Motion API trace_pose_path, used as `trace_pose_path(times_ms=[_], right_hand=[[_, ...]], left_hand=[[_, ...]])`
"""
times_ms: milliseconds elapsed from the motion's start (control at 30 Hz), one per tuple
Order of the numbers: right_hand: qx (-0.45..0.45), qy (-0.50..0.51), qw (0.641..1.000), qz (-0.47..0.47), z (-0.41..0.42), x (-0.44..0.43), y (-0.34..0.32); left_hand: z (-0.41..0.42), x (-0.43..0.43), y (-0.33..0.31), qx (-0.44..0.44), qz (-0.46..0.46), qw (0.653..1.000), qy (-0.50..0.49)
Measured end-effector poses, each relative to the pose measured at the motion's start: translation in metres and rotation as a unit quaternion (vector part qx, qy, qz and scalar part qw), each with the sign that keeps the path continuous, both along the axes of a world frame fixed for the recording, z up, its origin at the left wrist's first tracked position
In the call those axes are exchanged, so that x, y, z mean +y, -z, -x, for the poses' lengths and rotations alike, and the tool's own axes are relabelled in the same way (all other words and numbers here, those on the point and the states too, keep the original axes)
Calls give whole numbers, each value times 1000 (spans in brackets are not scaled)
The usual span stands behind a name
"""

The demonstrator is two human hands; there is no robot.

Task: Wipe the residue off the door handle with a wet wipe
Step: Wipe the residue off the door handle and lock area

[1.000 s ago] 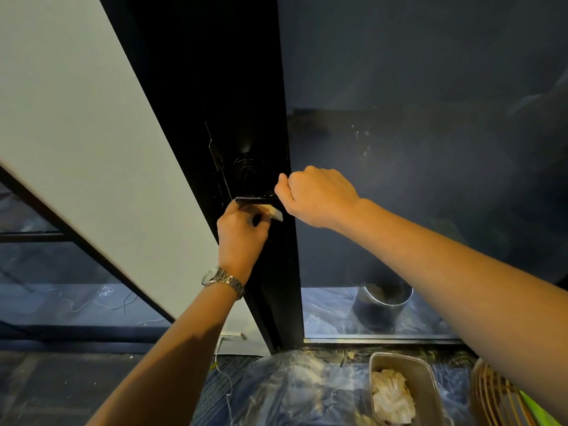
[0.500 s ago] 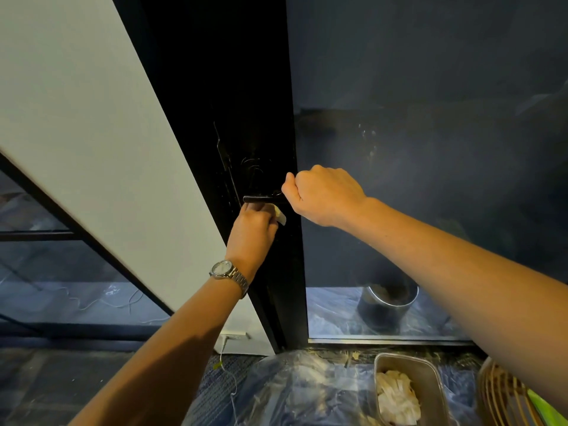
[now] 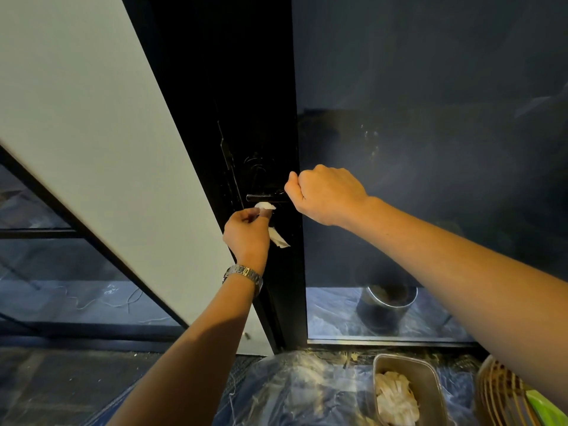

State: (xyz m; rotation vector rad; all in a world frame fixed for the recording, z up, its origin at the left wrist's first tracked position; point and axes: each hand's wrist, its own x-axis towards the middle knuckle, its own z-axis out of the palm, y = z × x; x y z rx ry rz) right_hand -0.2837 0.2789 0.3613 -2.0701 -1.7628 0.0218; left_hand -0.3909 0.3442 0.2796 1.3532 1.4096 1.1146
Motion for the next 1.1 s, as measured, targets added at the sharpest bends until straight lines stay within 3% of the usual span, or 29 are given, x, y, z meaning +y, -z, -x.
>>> trace_pose_path(times_ms=[200, 300, 367, 400, 467, 533, 567, 667, 767, 833, 933, 1100], right_hand=[[-13, 2, 1000, -2, 0, 0, 1], [-12, 1, 1000, -1, 0, 0, 1], [-6, 1, 1000, 4, 0, 0, 1], [-5, 1, 1000, 6, 0, 0, 0], [-4, 0, 1000, 5, 0, 0, 0], [-8, -2, 1000, 4, 0, 0, 0], [-11, -1, 1000, 4, 0, 0, 0], [-15, 3, 1000, 3, 0, 0, 1], [-13, 6, 1000, 1, 0, 0, 0], [-10, 5, 1000, 1, 1, 0, 1], [-8, 3, 1000, 1, 1, -1, 0], [-2, 0, 1000, -1, -1, 0, 1]], left_hand=[[-4, 3, -5, -86, 167, 982, -7], [-1, 6, -8, -236, 270, 933, 22], [2, 9, -8, -271, 285, 919, 27], [3, 9, -6, -249, 273, 929, 28], [5, 7, -2, -124, 189, 974, 28], [8, 3, 1, 20, 25, 999, 30], [11, 0, 0, 77, -65, 994, 40], [14, 0, -2, 232, -257, 930, 124], [7, 0, -1, 325, -339, 853, 227], [4, 0, 3, 355, -354, 830, 243], [4, 3, 9, 332, -353, 850, 205], [-4, 1, 2, 210, -233, 945, 98]])
